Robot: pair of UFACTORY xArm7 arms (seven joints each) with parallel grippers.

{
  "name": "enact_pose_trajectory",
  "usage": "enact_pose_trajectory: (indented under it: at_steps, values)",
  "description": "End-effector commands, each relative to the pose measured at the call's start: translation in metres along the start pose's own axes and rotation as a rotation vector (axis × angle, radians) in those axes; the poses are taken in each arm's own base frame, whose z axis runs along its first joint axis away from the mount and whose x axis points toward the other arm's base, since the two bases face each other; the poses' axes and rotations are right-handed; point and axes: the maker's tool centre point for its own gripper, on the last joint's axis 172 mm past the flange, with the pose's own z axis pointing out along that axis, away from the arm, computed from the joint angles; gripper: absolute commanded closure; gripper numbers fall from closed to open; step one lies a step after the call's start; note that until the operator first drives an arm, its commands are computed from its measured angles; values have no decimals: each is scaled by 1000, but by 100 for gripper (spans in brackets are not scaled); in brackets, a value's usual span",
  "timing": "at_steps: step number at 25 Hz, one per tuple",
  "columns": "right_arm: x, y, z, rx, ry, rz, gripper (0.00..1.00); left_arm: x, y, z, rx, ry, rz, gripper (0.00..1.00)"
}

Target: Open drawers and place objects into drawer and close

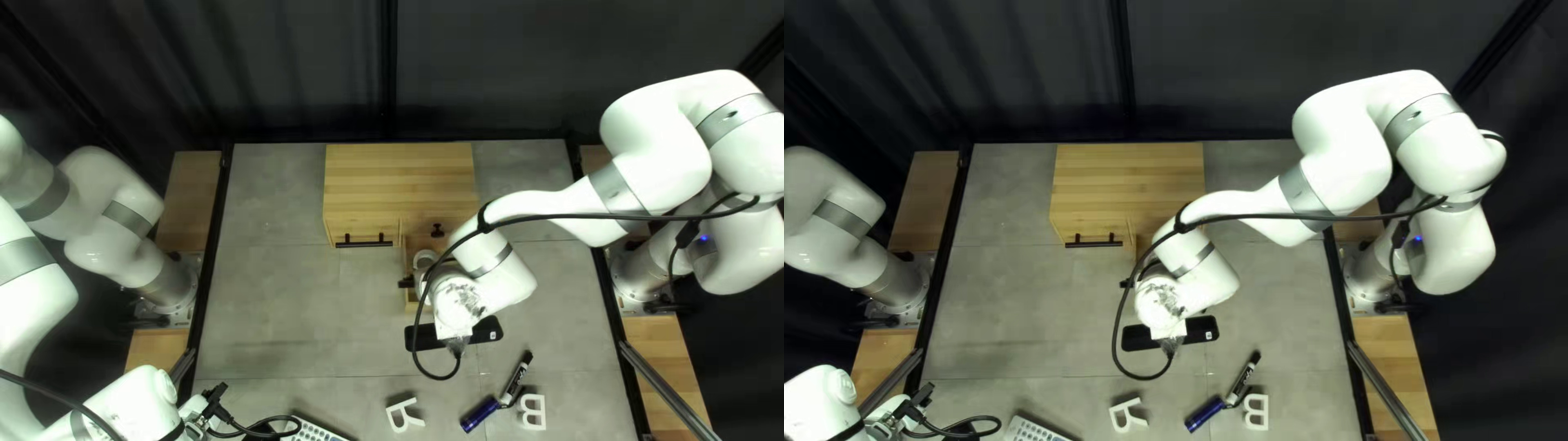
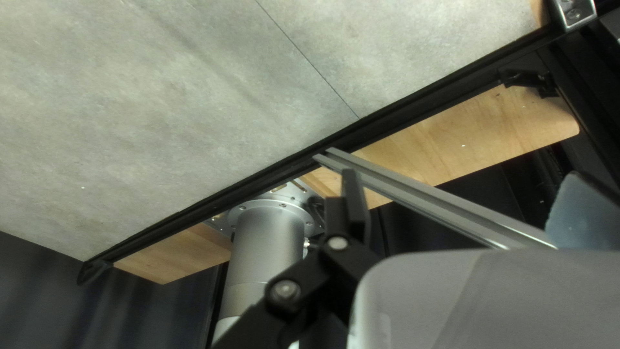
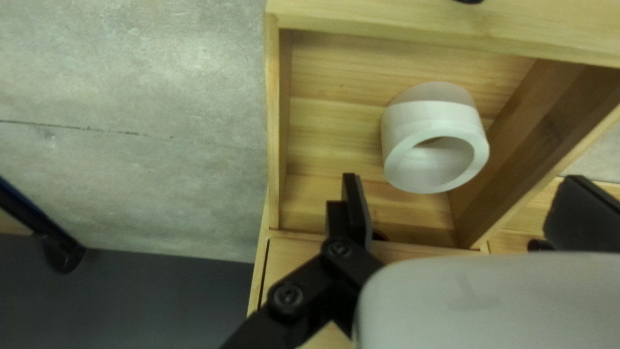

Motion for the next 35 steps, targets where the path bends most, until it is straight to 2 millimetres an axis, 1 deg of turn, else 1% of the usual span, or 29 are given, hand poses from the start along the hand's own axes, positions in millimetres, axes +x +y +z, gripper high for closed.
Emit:
enact_pose_trajectory:
  at_steps: [1, 4, 7, 11, 15, 26, 35]
  values:
    - [2, 1, 8, 2, 35, -14, 0, 0, 0, 0, 0, 0, 0, 0]
    - [4, 3, 8, 3, 50, -16, 0, 0, 0, 0, 0, 0, 0, 0]
    - [11, 7, 8, 8, 63, -18, 0, 0, 0, 0, 0, 0, 0, 0]
    - [19, 2, 13, 12, 76, -13, 0, 0, 0, 0, 0, 0, 0, 0]
    - [19, -1, 16, 9, 81, -2, 0, 0, 0, 0, 0, 0, 0, 0]
    - [18, 0, 18, 7, 83, 15, 0, 0, 0, 0, 0, 0, 0, 0]
    - [12, 0, 21, 0, 82, 54, 0, 0, 0, 0, 0, 0, 0, 0]
